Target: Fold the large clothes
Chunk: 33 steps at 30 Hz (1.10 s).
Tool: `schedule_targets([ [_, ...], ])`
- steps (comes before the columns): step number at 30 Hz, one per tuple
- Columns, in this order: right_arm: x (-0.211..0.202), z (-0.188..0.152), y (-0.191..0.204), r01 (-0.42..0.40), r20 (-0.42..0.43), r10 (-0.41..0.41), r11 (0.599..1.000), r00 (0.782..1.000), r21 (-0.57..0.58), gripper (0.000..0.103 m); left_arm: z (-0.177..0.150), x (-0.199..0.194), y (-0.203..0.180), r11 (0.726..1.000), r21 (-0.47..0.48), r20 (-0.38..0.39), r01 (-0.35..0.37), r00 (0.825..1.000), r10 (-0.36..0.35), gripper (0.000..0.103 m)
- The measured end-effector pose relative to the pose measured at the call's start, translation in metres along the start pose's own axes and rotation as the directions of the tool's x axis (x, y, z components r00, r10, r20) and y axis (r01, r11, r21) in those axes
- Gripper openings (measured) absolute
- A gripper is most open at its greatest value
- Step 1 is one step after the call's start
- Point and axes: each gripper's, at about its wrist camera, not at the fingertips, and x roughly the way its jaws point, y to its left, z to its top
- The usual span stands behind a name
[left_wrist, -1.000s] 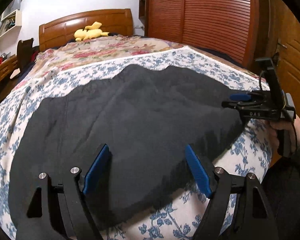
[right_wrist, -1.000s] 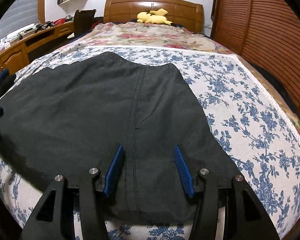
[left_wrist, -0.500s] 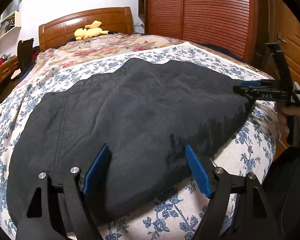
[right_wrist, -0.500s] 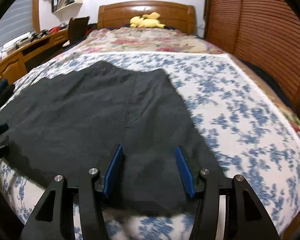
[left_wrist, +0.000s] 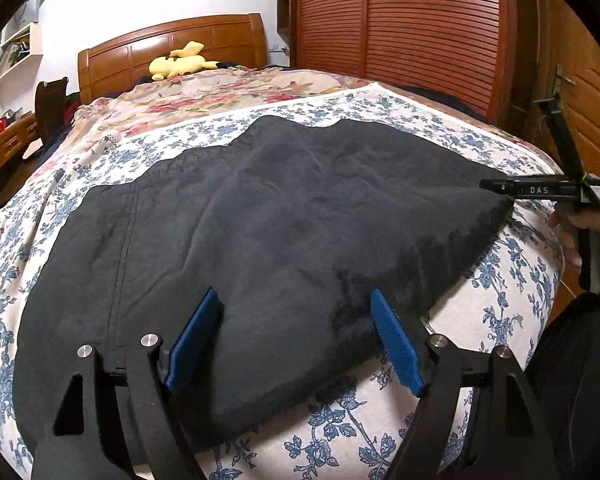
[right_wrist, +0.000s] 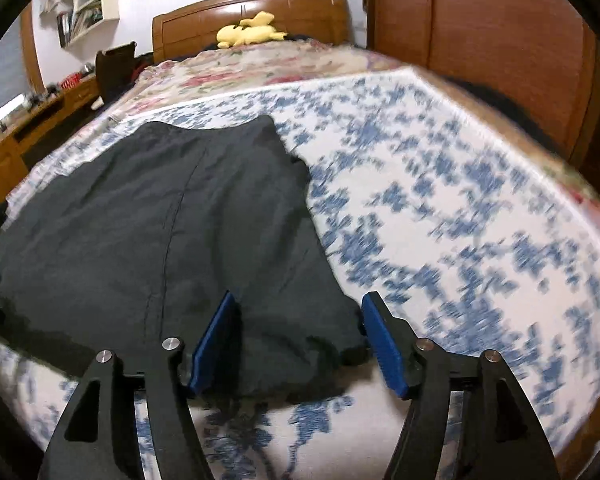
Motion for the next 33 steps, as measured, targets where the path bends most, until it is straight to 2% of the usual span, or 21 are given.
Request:
schedule_targets([
  [6,0.001,0.0,-0.01,-0.064,-0.035,0.067,0.996,0.997,0.064,0.068,0.0,0.0,0.0,1.0,0.0,0.0,0.0,1.0,0.0,0.079],
  [17,-0.029,-0.021,-0.02,-0.079,0.008,0.078,0.988,0.997,0.135,0.068,0.0,0.001,-0.001,1.0,0.002,0.0,-0.001,1.0,0.001,0.079],
  [28,0.004,-0.006,-0.02,-0.147,-0.025,0.155,0.969,0.988,0.199,0.068,0.001,0.001,-0.001,1.0,0.002,-0.001,-0.001,1.0,0.001,0.079],
  [29,0.005,-0.004,-0.019,-0.161,-0.02,0.169,0.966,0.985,0.202,0.064,0.001,0.001,-0.001,1.0,0.001,-0.002,-0.001,1.0,0.001,0.079],
  [30,0.007,-0.003,-0.018,-0.178,-0.019,0.186,0.964,0.982,0.199,0.05,0.001,0.001,-0.001,1.0,0.0,-0.001,0.001,1.0,-0.001,0.079],
  [31,0.008,-0.003,-0.016,-0.199,-0.019,0.206,0.961,0.978,0.192,0.043,0.001,0.001,-0.001,1.0,0.001,-0.001,-0.001,1.0,0.001,0.079],
  [32,0.007,-0.003,-0.014,-0.218,-0.009,0.223,0.958,0.975,0.185,0.025,0.001,0.001,-0.002,1.0,0.0,0.0,0.001,1.0,-0.001,0.079],
  [33,0.006,-0.002,-0.015,-0.233,0.001,0.237,0.957,0.972,0.175,0.017,0.002,0.001,-0.002,1.0,-0.004,0.001,0.003,1.0,-0.003,0.079],
])
